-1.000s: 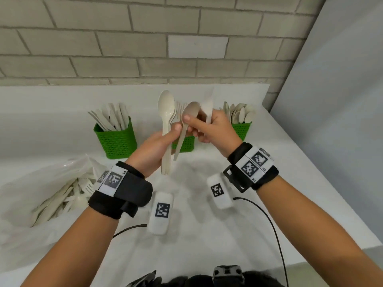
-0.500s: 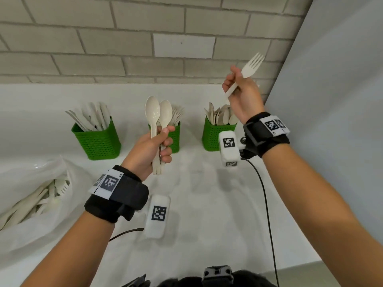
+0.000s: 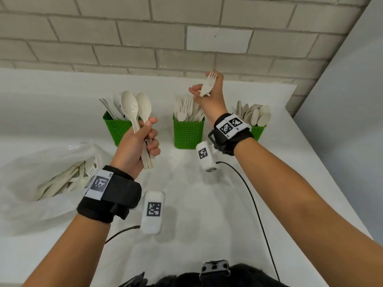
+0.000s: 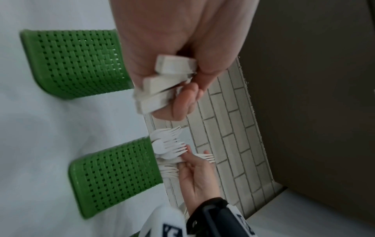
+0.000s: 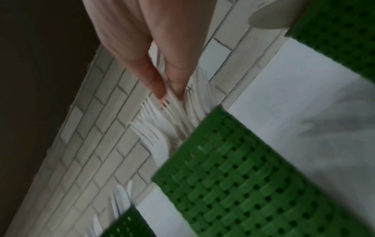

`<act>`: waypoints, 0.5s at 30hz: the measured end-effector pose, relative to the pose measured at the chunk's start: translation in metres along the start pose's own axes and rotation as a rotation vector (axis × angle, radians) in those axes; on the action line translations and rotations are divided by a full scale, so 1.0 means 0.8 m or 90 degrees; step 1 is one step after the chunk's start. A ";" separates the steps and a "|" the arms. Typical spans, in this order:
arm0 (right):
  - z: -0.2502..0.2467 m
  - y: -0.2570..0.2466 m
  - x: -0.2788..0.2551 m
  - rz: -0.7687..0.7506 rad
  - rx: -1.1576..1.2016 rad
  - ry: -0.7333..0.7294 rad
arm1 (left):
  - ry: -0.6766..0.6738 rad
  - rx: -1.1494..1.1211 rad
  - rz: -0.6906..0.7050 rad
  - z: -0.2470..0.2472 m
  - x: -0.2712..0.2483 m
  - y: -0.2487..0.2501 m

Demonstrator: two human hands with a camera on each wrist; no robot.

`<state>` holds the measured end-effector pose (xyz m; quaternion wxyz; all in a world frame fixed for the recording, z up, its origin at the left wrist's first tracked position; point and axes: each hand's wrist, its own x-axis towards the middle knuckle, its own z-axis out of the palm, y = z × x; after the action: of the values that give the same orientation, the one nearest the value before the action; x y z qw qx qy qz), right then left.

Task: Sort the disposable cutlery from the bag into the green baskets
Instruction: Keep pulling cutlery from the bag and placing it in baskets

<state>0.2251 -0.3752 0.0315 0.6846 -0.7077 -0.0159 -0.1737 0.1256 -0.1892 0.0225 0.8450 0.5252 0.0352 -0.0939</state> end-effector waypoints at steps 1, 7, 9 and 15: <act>0.001 0.002 -0.002 -0.001 -0.033 -0.024 | 0.002 0.001 0.000 -0.001 0.001 0.000; 0.003 -0.019 -0.004 -0.122 -0.283 -0.071 | -0.030 0.037 -0.018 0.008 0.006 -0.002; 0.003 -0.019 -0.008 -0.072 -0.463 -0.185 | -0.057 0.062 -0.027 0.014 0.007 -0.004; -0.006 -0.048 -0.044 -0.090 -0.340 -0.155 | -0.140 0.142 -0.034 0.033 0.008 -0.013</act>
<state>0.1807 -0.3702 0.0586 0.4532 -0.8757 -0.1010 -0.1327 0.1286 -0.2184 0.0241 0.7774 0.6014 -0.0543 -0.1762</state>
